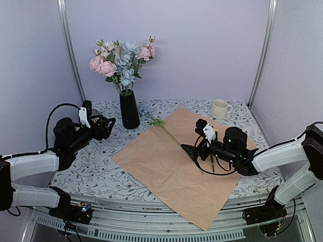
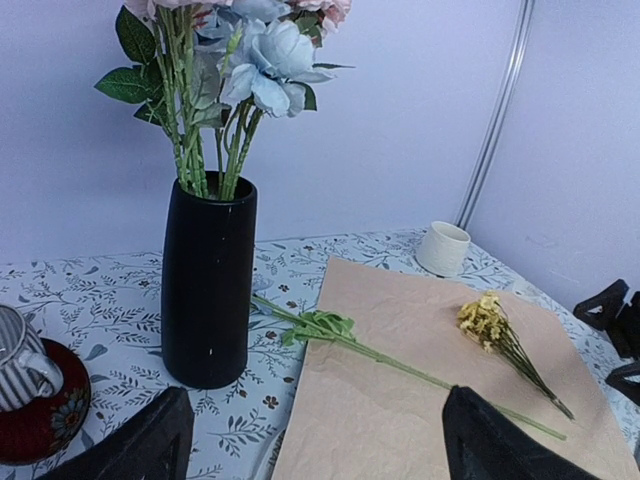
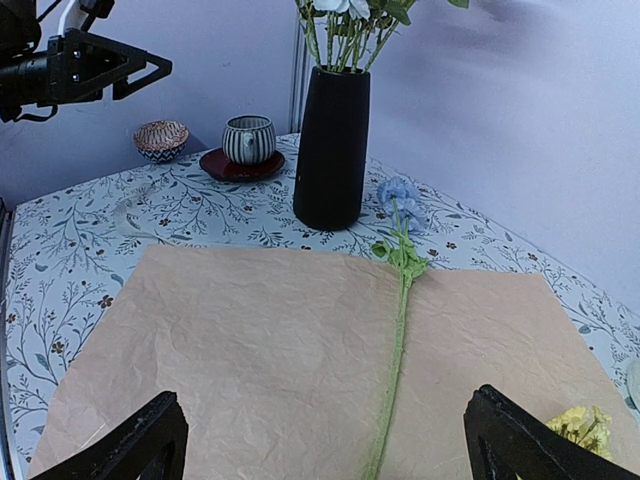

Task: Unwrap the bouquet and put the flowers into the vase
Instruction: Pick up the fake flower from the flattened wrapping paper.

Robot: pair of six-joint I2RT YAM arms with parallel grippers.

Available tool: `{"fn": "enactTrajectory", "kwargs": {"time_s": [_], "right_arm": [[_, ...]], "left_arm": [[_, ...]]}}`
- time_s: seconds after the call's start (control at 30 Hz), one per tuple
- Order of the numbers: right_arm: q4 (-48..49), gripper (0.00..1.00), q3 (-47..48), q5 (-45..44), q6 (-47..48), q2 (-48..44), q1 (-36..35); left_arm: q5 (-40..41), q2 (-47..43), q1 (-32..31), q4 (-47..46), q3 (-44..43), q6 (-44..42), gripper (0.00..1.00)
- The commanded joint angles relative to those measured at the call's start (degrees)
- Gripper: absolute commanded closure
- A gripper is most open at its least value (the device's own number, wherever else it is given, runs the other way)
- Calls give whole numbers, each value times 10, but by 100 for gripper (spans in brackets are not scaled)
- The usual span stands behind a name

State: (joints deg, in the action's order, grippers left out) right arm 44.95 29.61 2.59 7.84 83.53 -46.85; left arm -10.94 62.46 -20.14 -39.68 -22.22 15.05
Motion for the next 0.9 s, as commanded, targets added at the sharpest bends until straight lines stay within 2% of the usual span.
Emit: {"fn": "enactTrajectory", "kwargs": {"time_s": [0.0,0.87], "right_arm": [[3,1,11,4,4,3,2],[-1,1,11,11,1,0,2]], "left_arm": [[7,-5,-7,-6,8,-1,11],[2,-17,-14,-14,14,-3,12]]}}
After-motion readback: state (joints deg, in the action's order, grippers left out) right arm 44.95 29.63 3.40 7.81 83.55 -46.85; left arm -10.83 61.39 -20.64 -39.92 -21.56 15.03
